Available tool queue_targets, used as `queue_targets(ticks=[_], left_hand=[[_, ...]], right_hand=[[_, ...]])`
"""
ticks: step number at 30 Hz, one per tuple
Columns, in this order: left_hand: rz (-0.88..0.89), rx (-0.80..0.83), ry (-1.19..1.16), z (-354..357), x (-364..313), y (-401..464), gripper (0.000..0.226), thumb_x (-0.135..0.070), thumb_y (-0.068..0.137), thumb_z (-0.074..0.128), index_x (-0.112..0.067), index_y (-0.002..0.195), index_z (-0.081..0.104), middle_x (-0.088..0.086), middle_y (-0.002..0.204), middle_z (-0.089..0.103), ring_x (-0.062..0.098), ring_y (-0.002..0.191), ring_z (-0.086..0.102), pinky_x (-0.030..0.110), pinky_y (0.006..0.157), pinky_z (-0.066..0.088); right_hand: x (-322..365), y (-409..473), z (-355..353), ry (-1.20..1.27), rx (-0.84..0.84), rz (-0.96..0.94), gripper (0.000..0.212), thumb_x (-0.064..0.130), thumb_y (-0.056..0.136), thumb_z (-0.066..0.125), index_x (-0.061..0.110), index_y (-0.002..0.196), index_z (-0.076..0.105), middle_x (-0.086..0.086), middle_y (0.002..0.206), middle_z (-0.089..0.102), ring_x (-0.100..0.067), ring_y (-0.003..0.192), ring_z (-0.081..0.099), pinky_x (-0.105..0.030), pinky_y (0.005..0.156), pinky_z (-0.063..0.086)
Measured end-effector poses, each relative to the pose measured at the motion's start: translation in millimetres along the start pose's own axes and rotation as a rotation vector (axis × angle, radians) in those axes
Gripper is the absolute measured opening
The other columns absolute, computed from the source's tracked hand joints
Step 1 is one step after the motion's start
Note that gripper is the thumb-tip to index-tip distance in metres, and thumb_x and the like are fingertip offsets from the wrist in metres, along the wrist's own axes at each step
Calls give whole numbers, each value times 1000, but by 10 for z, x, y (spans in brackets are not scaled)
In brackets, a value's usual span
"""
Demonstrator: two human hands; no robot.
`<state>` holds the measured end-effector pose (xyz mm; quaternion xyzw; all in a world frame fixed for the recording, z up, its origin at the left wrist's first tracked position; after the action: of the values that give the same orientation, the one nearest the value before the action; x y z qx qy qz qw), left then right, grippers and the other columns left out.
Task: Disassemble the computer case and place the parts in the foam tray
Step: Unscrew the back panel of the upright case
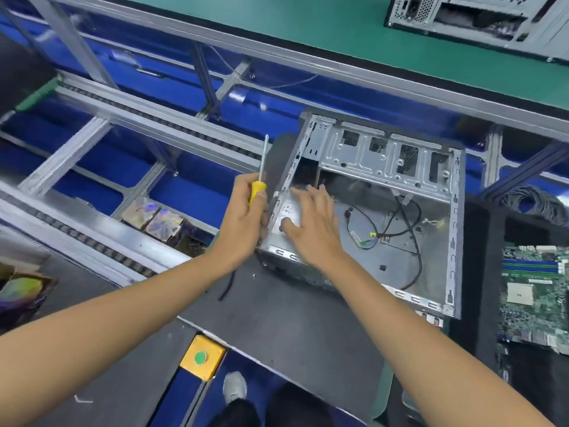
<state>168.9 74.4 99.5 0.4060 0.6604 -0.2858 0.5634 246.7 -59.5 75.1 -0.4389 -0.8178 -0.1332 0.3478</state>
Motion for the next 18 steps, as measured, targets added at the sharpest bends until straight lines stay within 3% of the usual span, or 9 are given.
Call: queue_targets(ticks=[2, 4, 7, 12, 16, 18], left_hand=[[30, -44, 18, -139, 122, -236, 17, -35, 109, 44, -29, 124, 47, 0, 72, 51, 18, 55, 49, 30, 44, 43], [29, -108, 10, -246, 262, -507, 21, -41, 108, 48, -28, 124, 48, 0, 77, 53, 17, 56, 51, 29, 45, 44], [24, -190, -5, -354, 481, -901, 25, -48, 105, 49, -30, 123, 49, -3, 81, 52, 16, 57, 51, 31, 45, 46], [-134, -74, 91, -230, 1016, -1554, 19, -53, 103, 52, -40, 117, 52, -1, 69, 55, 18, 54, 58, 28, 54, 50], [-235, -3, 267, -44, 1325, -1853, 10, -50, 104, 49, -41, 110, 51, -1, 70, 59, 18, 64, 63, 45, 69, 55], [-263, -40, 303, -20, 1391, -1825, 10, -48, 105, 47, -39, 108, 49, -1, 67, 60, 17, 61, 64, 46, 69, 55]], right_hand=[[61, -12, 122, -77, 7, -13, 64, 36, 94, 58, 28, 152, 33, -6, 167, 12, -22, 156, -6, -50, 124, 12], [90, -22, 168, -129, -8, -19, 63, 37, 95, 56, 26, 152, 31, -9, 168, 9, -24, 156, -8, -51, 123, 15], [102, -28, 157, -168, -23, -33, 60, 34, 95, 53, 24, 151, 32, -12, 167, 13, -26, 156, -3, -55, 121, 23], [151, -43, 150, -165, -64, -54, 51, 27, 92, 52, 21, 142, 41, -13, 159, 25, -27, 150, 10, -53, 114, 32], [169, -56, 135, -181, -76, -48, 52, 30, 89, 48, 17, 139, 44, -9, 149, 33, -26, 143, 19, -48, 108, 37], [169, -54, 125, -176, -87, -40, 56, 36, 86, 44, 17, 139, 45, -6, 145, 35, -25, 140, 22, -43, 101, 38]])
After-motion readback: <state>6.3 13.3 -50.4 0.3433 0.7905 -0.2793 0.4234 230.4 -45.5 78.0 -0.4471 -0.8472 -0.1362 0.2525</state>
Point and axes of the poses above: each hand's wrist, its own y-axis towards the middle knuckle, its own z-axis out of the palm, x = y × z, the point moved 5 cm from there along y, towards the middle knuckle
